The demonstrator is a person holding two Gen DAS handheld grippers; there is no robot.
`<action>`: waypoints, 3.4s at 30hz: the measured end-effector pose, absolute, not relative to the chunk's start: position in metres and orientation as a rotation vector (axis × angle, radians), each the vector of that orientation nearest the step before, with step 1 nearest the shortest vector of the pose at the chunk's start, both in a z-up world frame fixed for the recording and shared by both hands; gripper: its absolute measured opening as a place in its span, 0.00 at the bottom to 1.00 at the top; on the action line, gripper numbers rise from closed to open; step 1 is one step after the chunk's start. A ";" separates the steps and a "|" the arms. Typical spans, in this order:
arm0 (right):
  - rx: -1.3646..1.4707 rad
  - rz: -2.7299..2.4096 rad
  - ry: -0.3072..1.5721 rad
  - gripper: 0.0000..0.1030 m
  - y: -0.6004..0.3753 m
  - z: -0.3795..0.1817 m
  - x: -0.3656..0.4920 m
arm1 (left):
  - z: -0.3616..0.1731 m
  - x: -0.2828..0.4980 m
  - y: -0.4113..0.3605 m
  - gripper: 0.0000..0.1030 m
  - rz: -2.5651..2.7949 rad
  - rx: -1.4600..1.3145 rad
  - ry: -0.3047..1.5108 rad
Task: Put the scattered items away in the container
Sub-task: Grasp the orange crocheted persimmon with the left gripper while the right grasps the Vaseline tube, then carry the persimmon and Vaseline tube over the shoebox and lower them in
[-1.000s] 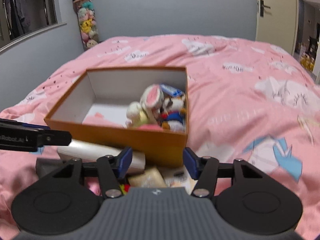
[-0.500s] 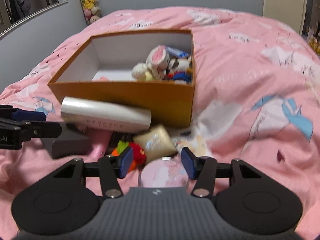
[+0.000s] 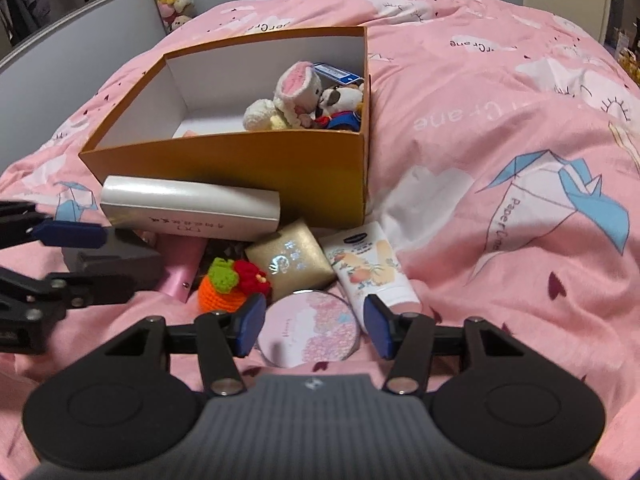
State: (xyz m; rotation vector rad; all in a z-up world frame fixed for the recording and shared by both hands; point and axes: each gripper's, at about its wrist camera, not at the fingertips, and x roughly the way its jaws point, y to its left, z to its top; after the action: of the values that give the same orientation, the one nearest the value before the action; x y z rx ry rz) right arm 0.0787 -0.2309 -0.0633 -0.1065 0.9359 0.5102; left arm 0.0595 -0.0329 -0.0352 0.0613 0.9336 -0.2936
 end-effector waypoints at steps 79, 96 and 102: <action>-0.027 0.742 0.528 0.47 -0.167 0.030 0.115 | 0.037 0.109 0.024 0.45 -0.034 -0.072 0.676; 0.031 0.740 0.741 0.47 -0.096 -0.027 0.205 | -0.016 0.189 0.084 0.45 0.033 -0.226 0.786; -0.029 0.726 0.824 0.47 -0.077 -0.047 0.227 | -0.033 0.204 0.091 0.45 0.071 -0.223 0.843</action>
State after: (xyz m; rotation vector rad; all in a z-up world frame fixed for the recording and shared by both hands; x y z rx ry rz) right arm 0.2273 -0.0770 -0.0472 -0.0290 0.8245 0.7264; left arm 0.2036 0.0912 -0.0329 -0.2226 0.8433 0.0707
